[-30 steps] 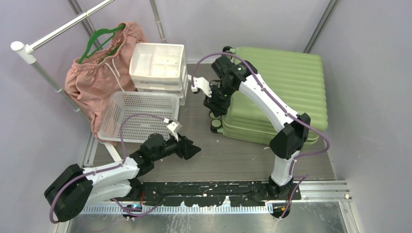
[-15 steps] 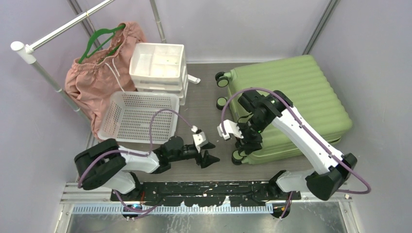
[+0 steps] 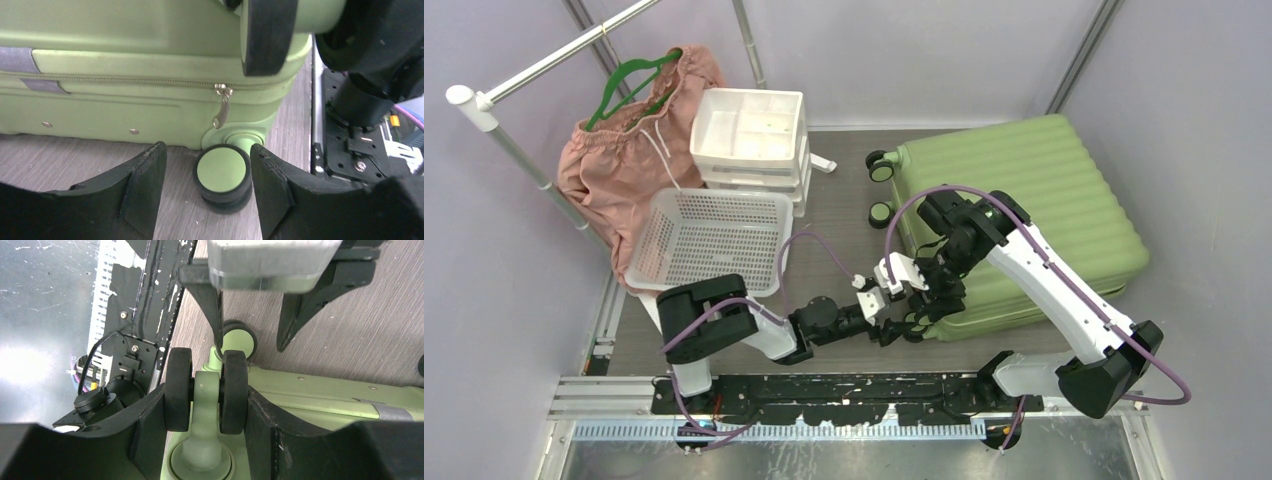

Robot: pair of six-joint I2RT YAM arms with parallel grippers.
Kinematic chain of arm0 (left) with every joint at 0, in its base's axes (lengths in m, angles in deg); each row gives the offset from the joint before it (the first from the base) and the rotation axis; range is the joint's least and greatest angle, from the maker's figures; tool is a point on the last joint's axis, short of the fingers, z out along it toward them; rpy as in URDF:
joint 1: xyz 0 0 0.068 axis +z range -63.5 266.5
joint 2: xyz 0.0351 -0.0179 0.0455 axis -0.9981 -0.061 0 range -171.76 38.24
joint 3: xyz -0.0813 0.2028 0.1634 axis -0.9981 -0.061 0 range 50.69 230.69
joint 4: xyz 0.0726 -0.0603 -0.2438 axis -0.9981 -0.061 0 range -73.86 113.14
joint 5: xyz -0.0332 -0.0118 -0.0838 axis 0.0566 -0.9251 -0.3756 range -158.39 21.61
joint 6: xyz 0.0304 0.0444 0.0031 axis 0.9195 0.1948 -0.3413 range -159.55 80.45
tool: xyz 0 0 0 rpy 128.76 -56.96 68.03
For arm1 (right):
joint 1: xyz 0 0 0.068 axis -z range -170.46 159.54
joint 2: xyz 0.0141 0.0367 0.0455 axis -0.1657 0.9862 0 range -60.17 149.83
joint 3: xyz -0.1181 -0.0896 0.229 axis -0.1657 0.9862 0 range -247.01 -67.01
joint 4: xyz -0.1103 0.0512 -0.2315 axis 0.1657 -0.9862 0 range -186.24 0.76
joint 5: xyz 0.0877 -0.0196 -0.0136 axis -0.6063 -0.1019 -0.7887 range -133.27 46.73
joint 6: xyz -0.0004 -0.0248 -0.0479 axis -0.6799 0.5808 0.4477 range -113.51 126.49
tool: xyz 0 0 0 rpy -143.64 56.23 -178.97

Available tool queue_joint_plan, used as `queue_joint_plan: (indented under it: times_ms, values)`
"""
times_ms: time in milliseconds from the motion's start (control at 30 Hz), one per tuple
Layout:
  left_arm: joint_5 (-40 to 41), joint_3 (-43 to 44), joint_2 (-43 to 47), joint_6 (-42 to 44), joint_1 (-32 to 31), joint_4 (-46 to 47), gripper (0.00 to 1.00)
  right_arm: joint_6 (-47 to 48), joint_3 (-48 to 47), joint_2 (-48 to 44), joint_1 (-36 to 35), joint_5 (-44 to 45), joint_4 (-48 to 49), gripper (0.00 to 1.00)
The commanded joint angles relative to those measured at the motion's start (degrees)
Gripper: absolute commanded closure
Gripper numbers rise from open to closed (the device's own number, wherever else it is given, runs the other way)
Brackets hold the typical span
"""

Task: Open, take out, and arrange the luggage
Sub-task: Unzip the luggage at the center of the board.

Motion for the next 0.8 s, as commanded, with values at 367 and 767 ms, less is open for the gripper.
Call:
queue_joint_plan:
  times_ms: [367, 767]
  values:
    - [7.6, 10.1, -9.5, 0.2, -2.4, 7.5, 0.56, 1.2, -1.4, -2.9, -0.9, -10.3, 2.1, 0.83]
    - [5.0, 12.3, -11.5, -2.8, -2.4, 7.5, 0.85, 0.9, -1.1, -2.9, -0.9, -10.2, 2.5, 0.83]
